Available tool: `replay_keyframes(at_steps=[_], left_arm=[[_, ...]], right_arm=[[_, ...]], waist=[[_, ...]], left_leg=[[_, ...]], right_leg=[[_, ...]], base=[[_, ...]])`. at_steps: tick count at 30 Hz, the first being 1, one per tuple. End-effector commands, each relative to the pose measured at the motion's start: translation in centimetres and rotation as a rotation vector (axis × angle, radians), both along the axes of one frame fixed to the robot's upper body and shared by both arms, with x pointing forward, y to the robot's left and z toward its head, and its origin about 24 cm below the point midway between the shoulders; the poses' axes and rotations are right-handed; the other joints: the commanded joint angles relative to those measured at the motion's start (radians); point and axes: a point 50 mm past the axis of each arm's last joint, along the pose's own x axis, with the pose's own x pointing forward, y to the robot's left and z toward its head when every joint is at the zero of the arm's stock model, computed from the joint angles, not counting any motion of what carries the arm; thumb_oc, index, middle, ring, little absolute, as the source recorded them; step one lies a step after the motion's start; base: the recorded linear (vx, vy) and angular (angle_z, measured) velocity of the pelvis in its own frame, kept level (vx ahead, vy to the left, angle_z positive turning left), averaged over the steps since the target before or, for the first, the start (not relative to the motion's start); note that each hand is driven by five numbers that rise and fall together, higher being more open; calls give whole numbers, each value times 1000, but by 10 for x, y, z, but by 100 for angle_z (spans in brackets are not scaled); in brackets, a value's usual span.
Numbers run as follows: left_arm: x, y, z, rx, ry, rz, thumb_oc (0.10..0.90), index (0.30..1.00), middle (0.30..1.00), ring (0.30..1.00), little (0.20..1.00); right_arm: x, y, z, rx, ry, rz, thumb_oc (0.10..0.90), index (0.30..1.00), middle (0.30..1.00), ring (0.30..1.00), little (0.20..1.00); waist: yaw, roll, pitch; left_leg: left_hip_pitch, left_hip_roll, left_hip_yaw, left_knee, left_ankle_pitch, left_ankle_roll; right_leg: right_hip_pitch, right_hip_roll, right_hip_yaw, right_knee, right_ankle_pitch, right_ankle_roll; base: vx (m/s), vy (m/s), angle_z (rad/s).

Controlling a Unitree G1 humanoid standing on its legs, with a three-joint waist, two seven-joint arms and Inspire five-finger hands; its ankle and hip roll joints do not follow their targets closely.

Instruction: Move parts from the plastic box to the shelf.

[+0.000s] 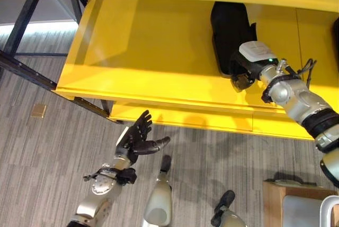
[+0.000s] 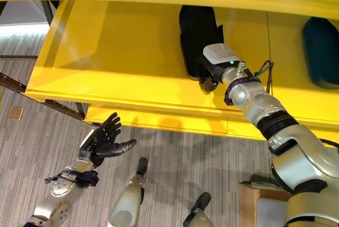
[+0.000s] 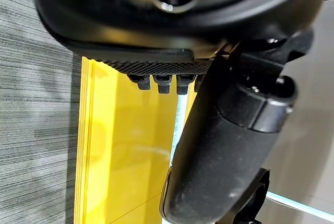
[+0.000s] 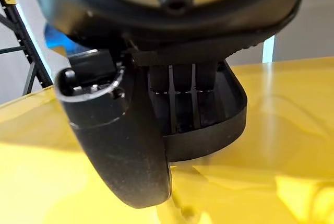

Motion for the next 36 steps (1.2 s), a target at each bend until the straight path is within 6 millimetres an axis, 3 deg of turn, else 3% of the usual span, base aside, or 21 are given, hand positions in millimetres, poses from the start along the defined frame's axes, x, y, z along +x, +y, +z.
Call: replay_keyframes(at_steps=[1, 12, 36], left_arm=[[7, -5, 36, -69, -201, -17, 900, 1000, 1000, 1000, 1000], [8, -4, 36, -64, -202, -14, 900, 1000, 1000, 1000, 1000], [10, -6, 34, -54, -196, -31, 900, 1000, 1000, 1000, 1000]], right_arm=[[4, 0, 52, 16, -158, -25, 400, 300, 300, 300, 300], [8, -15, 42, 37, -127, -102, 400, 300, 300, 300, 300], [3, -38, 43, -16, -103, -164, 400, 300, 300, 300, 300]], waist=[[1, -13, -3], [-5, -11, 3], [-21, -22, 7]], left_leg=[[-43, 8, 31, 30, 20, 29], [-43, 10, 32, 33, 20, 30], [-30, 25, 41, 25, 25, 26]], right_leg=[[-46, -19, 11, 146, -56, -38], [-50, -19, 14, 153, -58, -40], [-67, -10, 28, 168, -62, -44]], base=[[0, 0, 0], [0, 0, 0], [0, -1, -1]])
